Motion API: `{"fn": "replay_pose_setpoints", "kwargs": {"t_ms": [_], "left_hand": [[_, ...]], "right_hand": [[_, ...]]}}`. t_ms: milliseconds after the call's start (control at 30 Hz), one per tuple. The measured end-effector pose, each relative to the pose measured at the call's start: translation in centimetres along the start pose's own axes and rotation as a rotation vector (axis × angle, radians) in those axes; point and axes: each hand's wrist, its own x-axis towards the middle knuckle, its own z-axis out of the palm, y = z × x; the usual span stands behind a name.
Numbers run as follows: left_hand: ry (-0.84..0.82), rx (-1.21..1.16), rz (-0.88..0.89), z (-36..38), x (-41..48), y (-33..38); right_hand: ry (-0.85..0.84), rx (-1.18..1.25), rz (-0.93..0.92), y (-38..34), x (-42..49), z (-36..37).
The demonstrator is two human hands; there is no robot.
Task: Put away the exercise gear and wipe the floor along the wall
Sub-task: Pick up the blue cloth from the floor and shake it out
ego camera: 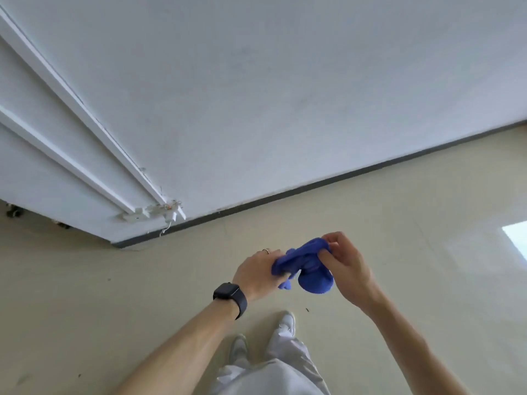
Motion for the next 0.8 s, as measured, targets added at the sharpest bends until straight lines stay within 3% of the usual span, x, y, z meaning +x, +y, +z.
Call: {"fn": "replay_pose_setpoints", "kwargs": {"t_ms": [167, 400, 567, 667, 800], "left_hand": [[0.074, -0.041, 0.154, -4.3, -1.7, 3.8], [0.106, -0.06, 0.418, -11.4, -2.0, 14.6], [0.017, 0.036, 0.64, -11.0, -1.1, 26.7], [-0.077, 0.121, 0.748, -7.9, -0.5, 34.3], [-0.213, 0.227, 0.833, -2.7, -0.5, 43.3]], "right_hand": [[0.374, 0.176, -0.028, -3.0, -5.3, -5.9], [0.697, 0.161, 0.051, -0.7, -9.1, -12.7], [0.776, 0.107, 0.095, 0.8, -12.4, -15.9], [0.713, 0.083, -0.029, 0.7, -14.1, -18.8], [0.627, 0.267, -0.161, -1.0, -14.3, -24.6]]}}
